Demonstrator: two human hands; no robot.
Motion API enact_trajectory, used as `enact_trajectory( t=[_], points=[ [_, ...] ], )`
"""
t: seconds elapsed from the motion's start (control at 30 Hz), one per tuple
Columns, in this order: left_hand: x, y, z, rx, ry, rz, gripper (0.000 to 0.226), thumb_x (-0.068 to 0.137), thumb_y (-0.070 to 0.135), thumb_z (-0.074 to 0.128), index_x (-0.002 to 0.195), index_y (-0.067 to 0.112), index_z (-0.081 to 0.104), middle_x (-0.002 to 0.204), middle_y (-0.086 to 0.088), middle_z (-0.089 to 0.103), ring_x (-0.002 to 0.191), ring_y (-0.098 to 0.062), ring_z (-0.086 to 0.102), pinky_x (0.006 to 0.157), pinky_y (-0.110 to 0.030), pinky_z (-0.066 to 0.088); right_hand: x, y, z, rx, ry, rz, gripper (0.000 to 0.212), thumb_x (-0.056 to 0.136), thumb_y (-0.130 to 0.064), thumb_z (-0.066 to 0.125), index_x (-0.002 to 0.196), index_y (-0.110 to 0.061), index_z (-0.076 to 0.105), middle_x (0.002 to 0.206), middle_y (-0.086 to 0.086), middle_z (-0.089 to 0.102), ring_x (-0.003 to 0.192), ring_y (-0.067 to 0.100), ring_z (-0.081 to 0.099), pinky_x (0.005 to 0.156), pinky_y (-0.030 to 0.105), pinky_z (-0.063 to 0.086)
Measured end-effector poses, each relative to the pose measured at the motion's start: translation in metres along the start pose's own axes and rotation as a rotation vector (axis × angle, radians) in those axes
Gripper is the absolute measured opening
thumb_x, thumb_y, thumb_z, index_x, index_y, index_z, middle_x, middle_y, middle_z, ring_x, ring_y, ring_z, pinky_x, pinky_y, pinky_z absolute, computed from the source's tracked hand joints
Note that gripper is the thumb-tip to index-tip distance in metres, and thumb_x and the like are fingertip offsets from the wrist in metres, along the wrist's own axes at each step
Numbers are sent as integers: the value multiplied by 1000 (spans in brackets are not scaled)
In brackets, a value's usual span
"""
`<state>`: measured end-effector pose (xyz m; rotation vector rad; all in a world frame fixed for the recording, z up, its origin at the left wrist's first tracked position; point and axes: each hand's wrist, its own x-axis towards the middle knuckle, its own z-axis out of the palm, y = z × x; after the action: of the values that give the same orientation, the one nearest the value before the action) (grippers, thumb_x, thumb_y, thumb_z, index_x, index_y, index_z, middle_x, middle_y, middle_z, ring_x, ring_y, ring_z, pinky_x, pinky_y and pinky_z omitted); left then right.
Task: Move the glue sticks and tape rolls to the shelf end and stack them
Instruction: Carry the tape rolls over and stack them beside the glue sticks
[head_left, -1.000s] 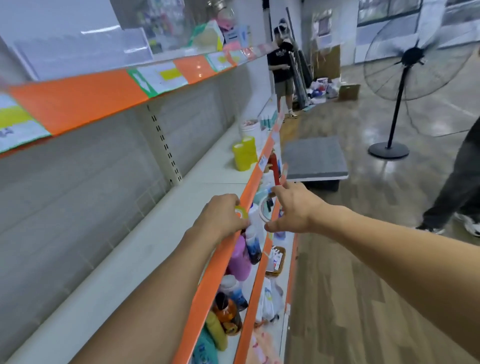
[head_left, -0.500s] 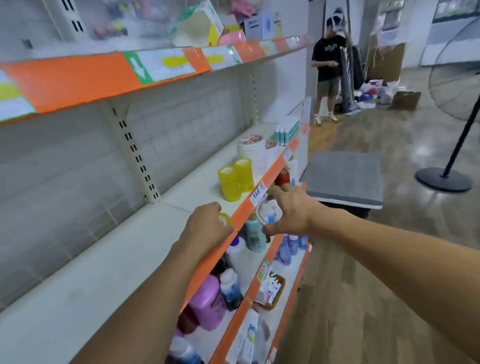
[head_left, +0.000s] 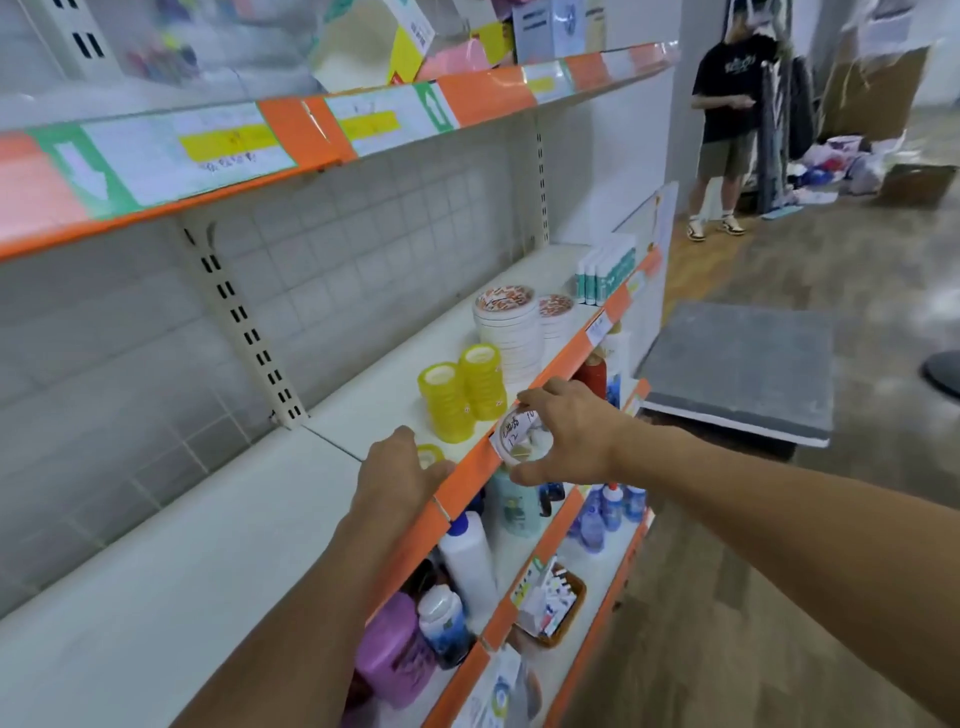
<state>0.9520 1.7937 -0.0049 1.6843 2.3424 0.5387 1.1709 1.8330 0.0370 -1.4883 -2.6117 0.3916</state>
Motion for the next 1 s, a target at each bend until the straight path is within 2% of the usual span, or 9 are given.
enact_trajectory(
  t=[0.1,0.3,0.53,0.77,1.0],
  points=[
    [8,2,4,-9,13,13,52,84,46,70,114,7,54,113,-10,64,104,-30,59,80,-36,46,10,3,-1,10,27,-16,94,75,-63,71,146,-13,38,130,8,46,123,27,41,104,45,42],
    [20,-1,9,7,31,19,49,82,46,73,108,8,55,103,-9,66,100,-30,61,78,-38,47,19,7,3,13,15,-18,95,75,-65,71,147,-13,36,130,7,45,122,26,41,103,47,43],
    [22,5,12,-6,31,24,56,82,49,72,117,9,57,114,-8,65,107,-27,59,84,-37,47,25,19,11,-14,10,-26,93,76,-66,69,146,-13,37,129,8,46,120,27,43,102,44,43],
    [17,10,11,-9,9,8,60,85,53,66,127,12,51,124,-6,60,114,-25,55,88,-34,45,30,47,15,-4,5,-22,88,71,-70,68,136,-16,45,123,6,48,112,25,44,99,42,43],
    [4,19,9,-15,86,-109,67,93,48,58,142,6,40,139,-13,52,126,-29,49,98,-34,39,42,89,-3,21,-16,-34,90,75,-64,70,142,-12,40,131,10,45,121,29,41,102,40,41]
  ],
)
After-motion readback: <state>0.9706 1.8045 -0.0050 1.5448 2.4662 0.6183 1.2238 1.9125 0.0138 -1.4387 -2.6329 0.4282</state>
